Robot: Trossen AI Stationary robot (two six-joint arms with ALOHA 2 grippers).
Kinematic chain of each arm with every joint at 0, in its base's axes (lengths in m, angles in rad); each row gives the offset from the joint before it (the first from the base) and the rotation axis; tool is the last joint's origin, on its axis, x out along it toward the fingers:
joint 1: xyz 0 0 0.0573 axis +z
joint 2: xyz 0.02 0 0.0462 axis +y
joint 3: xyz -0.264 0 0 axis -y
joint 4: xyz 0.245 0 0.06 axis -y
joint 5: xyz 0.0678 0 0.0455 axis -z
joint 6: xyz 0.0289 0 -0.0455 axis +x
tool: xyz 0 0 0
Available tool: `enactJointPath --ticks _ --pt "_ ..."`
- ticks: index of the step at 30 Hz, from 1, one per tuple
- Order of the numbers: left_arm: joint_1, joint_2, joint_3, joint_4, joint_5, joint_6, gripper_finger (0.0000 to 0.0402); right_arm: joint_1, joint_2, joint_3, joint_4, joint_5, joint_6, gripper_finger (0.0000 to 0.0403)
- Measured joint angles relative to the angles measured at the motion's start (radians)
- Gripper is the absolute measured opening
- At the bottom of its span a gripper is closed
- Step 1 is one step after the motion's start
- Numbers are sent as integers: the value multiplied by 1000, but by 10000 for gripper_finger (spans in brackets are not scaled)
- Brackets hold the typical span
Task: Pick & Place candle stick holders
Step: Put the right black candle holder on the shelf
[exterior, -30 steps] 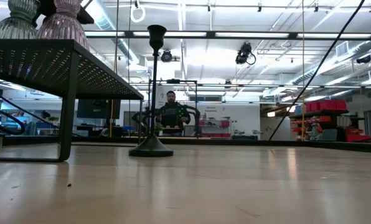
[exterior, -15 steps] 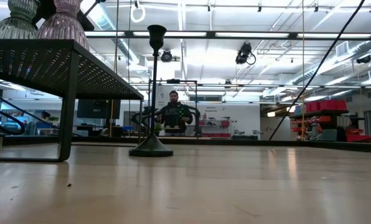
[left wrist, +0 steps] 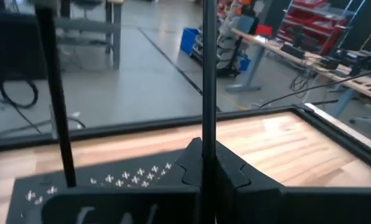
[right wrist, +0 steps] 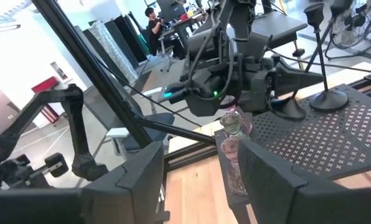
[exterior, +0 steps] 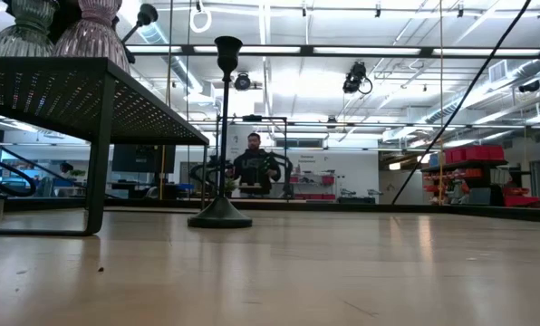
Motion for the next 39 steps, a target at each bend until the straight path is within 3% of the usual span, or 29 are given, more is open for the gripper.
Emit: enactJointPath --ticks 7,15,22,29,39 --pt "10 -53 0 153 39 257 8 0 0 0 26 2 -7 205" --pt "101 -91 1 329 131 560 8 0 0 0 41 3 -23 205" --pt "171 -90 1 397 133 582 8 0 0 0 41 -1 -18 205" --pt "211 -71 1 604 172 809 8 0 0 0 39 -1 -21 205" --pt "324 -13 1 592 237 813 8 0 0 0 35 -16 -14 205"
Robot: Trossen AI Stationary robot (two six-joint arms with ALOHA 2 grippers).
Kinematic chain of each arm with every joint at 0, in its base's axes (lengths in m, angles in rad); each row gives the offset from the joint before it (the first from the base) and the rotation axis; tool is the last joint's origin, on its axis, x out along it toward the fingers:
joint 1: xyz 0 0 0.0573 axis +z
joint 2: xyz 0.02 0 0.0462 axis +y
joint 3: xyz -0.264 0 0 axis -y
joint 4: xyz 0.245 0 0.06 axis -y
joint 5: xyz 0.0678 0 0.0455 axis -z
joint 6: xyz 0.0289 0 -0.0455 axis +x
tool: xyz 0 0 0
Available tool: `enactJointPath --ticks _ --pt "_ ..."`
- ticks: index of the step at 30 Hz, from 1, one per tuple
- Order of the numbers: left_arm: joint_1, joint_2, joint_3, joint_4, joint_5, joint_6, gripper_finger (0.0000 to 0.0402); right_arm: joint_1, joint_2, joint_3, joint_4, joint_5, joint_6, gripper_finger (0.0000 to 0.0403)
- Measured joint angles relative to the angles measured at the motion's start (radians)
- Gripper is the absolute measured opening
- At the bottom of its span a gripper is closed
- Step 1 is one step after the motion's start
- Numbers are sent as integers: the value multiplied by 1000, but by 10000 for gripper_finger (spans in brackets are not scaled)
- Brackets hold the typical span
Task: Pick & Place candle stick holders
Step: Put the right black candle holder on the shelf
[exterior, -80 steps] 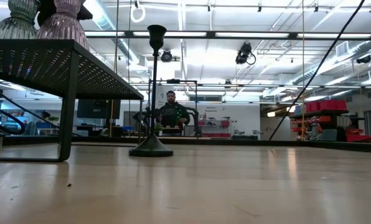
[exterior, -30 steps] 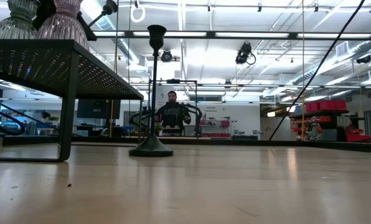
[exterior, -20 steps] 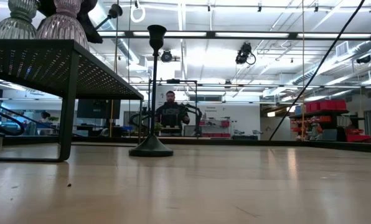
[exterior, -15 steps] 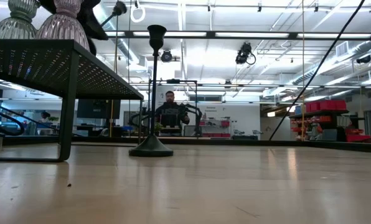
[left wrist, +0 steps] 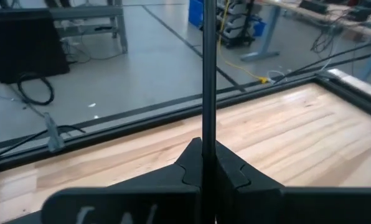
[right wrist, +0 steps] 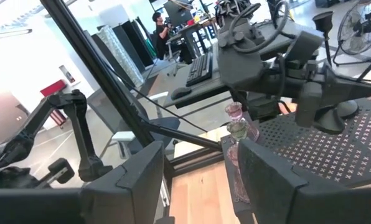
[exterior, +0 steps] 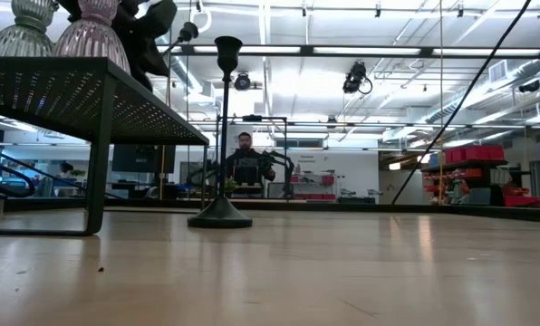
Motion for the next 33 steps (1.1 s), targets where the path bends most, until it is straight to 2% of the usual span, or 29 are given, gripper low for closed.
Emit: enactJointPath --ticks 26,33 --pt "171 42 0 16 68 -15 9 0 0 0 -6 -2 -6 205" --pt "186 62 1 89 133 46 13 0 0 0 -13 -2 -9 205"
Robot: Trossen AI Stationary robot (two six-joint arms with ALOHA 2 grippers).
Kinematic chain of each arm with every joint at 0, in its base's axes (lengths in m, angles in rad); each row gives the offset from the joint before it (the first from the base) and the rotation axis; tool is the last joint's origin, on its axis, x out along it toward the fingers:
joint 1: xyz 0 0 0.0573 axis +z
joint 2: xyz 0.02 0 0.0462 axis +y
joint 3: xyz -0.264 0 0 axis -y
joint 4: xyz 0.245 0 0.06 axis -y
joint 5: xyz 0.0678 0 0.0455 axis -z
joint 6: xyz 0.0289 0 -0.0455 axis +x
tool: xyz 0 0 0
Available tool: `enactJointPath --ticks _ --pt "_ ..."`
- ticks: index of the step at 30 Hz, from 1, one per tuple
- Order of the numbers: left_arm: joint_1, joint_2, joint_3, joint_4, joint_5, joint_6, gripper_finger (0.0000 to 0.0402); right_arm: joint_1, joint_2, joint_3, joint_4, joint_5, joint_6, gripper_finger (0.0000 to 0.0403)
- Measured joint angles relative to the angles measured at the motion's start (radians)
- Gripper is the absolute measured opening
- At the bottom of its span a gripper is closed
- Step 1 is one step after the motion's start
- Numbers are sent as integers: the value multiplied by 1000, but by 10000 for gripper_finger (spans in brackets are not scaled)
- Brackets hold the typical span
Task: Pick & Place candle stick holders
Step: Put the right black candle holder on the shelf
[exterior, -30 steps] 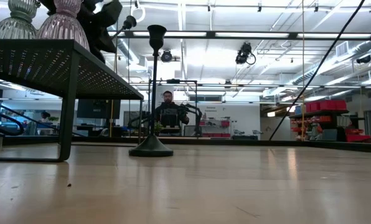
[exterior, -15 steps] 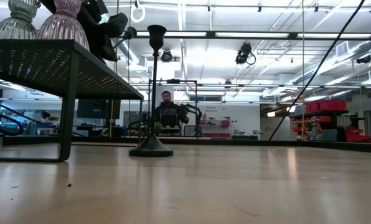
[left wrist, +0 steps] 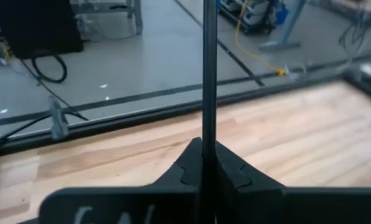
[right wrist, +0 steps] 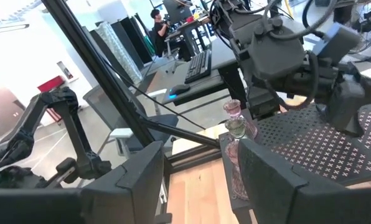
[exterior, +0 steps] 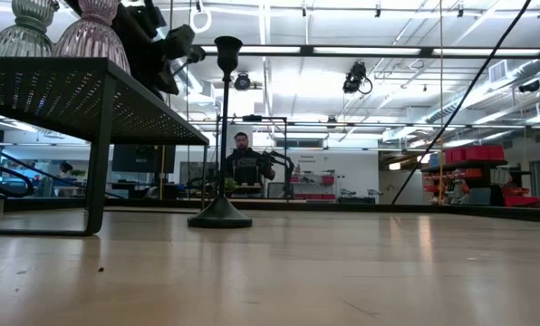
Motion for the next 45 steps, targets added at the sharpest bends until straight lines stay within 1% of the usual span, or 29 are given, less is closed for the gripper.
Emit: enactJointPath --ticks 6,12,18,22,26,29,33,39,45 --pt "-2 15 -2 -9 32 15 8 0 0 0 -6 2 0 205" --pt "-2 13 0 -2 30 17 17 0 0 0 -9 2 0 205" --pt "-1 13 0 -5 10 16 8 0 0 0 -11 1 0 205" --pt "15 13 0 -5 -7 13 16 0 0 0 -11 1 0 205" --pt "33 13 0 -7 -7 11 8 0 0 0 -12 -1 0 205" --pt "48 13 0 -7 -6 1 10 0 0 0 -13 -1 0 205" --pt "62 13 0 -7 26 0 18 0 0 0 -13 0 0 205" --pt "62 13 0 -7 38 -2 8 0 0 0 -14 0 -1 205" --pt "62 13 0 -7 41 -2 27 0 0 0 -14 0 -1 205"
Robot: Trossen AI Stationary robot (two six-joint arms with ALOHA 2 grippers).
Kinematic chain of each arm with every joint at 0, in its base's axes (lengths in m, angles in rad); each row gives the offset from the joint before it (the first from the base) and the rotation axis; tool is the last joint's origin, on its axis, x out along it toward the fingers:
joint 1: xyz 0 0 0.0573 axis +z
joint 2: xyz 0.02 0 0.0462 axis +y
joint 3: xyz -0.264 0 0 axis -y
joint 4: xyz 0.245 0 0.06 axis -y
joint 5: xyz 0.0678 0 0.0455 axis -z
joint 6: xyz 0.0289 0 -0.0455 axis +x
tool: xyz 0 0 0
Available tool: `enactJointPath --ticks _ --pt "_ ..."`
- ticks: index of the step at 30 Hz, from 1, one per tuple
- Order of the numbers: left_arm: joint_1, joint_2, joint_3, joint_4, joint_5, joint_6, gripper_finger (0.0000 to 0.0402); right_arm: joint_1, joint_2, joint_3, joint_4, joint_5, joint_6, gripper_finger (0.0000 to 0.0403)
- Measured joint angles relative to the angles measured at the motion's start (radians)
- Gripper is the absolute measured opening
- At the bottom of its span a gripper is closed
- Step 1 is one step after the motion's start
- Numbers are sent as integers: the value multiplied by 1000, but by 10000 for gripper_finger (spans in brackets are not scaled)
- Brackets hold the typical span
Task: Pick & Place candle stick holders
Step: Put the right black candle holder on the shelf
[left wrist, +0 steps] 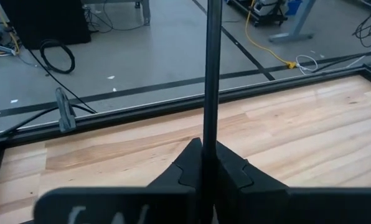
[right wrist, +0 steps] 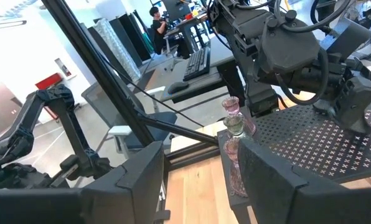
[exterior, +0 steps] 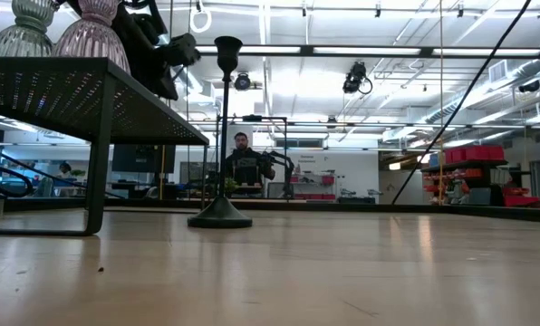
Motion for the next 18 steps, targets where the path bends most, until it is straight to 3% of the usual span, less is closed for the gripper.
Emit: enactJointPath --ticks 10,18 --pt "0 0 0 1 36 0 8 0 0 0 0 0 0 205" --pt "0 0 0 17 70 0 21 0 0 0 0 0 0 205"
